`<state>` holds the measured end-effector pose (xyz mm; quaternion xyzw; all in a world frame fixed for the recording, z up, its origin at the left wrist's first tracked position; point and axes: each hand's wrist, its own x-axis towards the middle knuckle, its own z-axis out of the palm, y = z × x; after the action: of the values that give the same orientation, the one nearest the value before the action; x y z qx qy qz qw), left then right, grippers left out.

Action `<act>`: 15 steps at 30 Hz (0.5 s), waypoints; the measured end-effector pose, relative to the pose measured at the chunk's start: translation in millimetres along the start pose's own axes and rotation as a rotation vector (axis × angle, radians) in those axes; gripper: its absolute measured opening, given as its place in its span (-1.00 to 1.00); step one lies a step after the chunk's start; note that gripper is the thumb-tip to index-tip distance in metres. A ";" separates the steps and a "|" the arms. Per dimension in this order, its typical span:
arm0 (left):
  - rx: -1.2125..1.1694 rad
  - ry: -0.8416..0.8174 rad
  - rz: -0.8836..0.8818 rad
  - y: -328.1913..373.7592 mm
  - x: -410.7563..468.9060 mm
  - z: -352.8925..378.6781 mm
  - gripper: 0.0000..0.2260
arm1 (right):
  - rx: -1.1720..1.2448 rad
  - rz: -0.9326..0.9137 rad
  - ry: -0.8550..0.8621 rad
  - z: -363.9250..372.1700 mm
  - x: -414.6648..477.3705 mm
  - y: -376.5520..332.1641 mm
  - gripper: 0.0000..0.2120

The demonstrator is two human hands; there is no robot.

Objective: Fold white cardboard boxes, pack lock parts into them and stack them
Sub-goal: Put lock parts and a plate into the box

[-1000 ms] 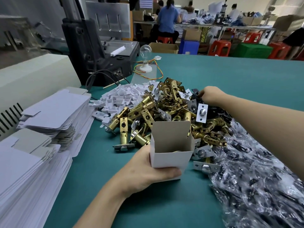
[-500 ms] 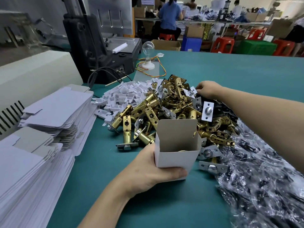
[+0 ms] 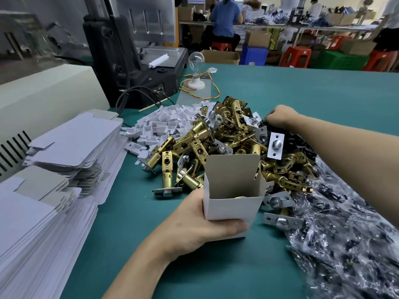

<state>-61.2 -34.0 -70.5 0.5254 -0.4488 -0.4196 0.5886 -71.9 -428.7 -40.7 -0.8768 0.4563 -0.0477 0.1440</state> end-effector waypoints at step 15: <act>0.067 0.026 -0.042 -2.2 -0.9 -1.1 -0.59 | 0.147 -0.014 0.054 -24.9 -32.5 35.2 -0.57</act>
<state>-60.4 -33.2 -72.9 0.5596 -0.4440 -0.4097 0.5674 -123.8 -426.6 -25.9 -0.8654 0.4491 -0.1057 0.1953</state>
